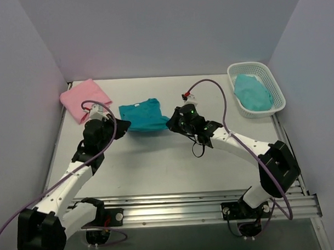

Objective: Fold and stack the t-shirts
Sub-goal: Fold the long partially folded tshirt into a neat square, then put the neatly folded tshirt into the corner of the board with the left arm

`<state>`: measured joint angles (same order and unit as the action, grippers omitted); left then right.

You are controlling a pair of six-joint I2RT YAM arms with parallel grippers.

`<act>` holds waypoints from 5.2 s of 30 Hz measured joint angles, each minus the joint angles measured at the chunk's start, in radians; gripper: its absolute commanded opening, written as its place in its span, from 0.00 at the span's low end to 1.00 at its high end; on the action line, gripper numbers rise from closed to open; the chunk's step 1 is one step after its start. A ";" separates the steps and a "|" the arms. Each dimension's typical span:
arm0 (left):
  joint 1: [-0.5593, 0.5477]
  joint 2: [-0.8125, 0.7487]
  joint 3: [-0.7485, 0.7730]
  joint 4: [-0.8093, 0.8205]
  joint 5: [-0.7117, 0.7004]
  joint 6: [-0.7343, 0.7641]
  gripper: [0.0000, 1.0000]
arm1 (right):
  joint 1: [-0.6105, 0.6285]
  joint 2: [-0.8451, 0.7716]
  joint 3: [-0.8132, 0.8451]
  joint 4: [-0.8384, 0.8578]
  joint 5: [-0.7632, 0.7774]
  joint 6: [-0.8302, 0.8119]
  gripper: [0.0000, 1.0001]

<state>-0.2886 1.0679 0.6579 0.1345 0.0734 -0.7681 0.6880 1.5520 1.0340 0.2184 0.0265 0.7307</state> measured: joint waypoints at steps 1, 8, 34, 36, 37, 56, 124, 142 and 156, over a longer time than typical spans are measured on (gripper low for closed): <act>-0.015 -0.055 -0.012 -0.025 -0.006 -0.008 0.02 | 0.012 -0.026 -0.011 -0.016 0.003 0.001 0.00; -0.156 -0.388 -0.062 -0.257 -0.069 -0.058 0.02 | 0.130 -0.280 -0.105 -0.125 0.083 0.017 0.00; -0.266 -0.589 -0.109 -0.734 -0.197 -0.235 0.03 | 0.214 -0.166 -0.121 -0.185 0.050 0.049 0.00; -0.266 -0.508 -0.098 -0.678 -0.213 -0.217 0.04 | 0.164 -0.087 -0.063 -0.185 0.025 0.023 0.00; -0.266 -0.444 -0.083 -0.645 -0.224 -0.208 0.06 | 0.138 -0.044 -0.031 -0.185 0.011 0.012 0.00; 0.200 0.655 0.434 -0.150 -0.175 -0.119 0.94 | -0.217 0.992 1.207 -0.269 -0.293 -0.069 1.00; -0.485 0.511 -0.036 -0.085 -0.953 -1.196 0.94 | -0.151 -0.399 -0.174 -0.183 0.101 -0.180 1.00; -0.319 0.909 -0.038 0.709 -0.679 -1.215 0.02 | -0.165 -0.390 -0.174 -0.177 0.122 -0.184 1.00; 0.109 1.059 0.638 0.092 0.134 -0.344 0.02 | -0.171 -0.407 -0.193 -0.162 0.046 -0.153 1.00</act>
<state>-0.1795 2.1273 1.2961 0.2268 0.2070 -1.1118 0.5167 1.1450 0.8406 0.0563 0.0727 0.5774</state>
